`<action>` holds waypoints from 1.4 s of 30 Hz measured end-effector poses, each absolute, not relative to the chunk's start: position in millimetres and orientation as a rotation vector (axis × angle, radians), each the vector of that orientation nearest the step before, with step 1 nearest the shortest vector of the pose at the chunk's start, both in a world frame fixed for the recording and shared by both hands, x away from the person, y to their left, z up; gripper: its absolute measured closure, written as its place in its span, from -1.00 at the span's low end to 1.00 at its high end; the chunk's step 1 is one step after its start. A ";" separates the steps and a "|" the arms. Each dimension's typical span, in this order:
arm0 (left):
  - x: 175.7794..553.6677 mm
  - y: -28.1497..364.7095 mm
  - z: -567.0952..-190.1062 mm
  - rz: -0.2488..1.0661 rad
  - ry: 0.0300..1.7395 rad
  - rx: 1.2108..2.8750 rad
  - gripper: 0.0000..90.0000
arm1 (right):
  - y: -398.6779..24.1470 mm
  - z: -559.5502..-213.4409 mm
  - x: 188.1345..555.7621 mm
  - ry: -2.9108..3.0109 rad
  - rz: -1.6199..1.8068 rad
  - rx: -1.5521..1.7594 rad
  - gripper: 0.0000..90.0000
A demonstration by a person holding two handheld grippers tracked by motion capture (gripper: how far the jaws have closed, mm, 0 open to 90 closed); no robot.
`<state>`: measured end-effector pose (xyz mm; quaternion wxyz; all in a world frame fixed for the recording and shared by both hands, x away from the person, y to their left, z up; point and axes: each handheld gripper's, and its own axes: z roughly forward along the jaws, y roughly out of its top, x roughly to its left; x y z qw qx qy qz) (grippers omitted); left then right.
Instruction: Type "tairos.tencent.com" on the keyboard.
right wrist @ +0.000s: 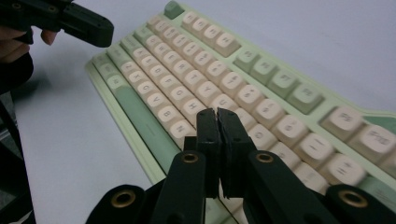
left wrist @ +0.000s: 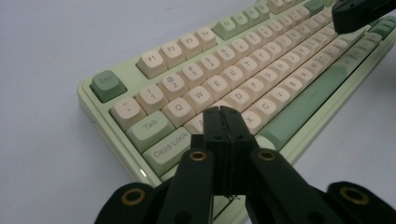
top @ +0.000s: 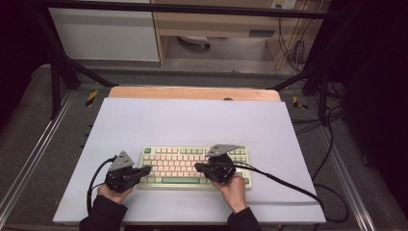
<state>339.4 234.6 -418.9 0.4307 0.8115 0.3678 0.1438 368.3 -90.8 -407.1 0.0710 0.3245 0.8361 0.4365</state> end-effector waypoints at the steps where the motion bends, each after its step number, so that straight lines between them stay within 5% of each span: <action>1: 339.6 234.9 -418.5 0.358 0.918 2.023 0.98 | -97.3 -405.3 368.8 2.498 1.321 0.991 0.94; 7: 340.0 238.3 -415.3 0.376 0.914 2.020 0.68 | -129.8 -400.7 368.3 2.444 1.345 1.066 0.58; 17: 342.2 245.6 -416.8 0.382 0.950 2.020 -0.19 | -188.2 -403.7 358.6 2.355 1.347 1.147 -0.19; 24: 340.7 257.3 -420.7 0.366 0.942 2.035 -0.50 | -223.0 -410.6 349.7 2.305 1.377 1.164 -0.65; 31: 338.0 264.6 -425.3 0.367 0.947 2.062 -0.77 | -243.2 -424.8 343.9 2.296 1.293 1.185 -0.91; 42: 334.8 270.7 -436.7 0.349 0.923 2.083 -0.81 | -258.2 -439.8 336.8 2.339 1.260 1.204 -0.99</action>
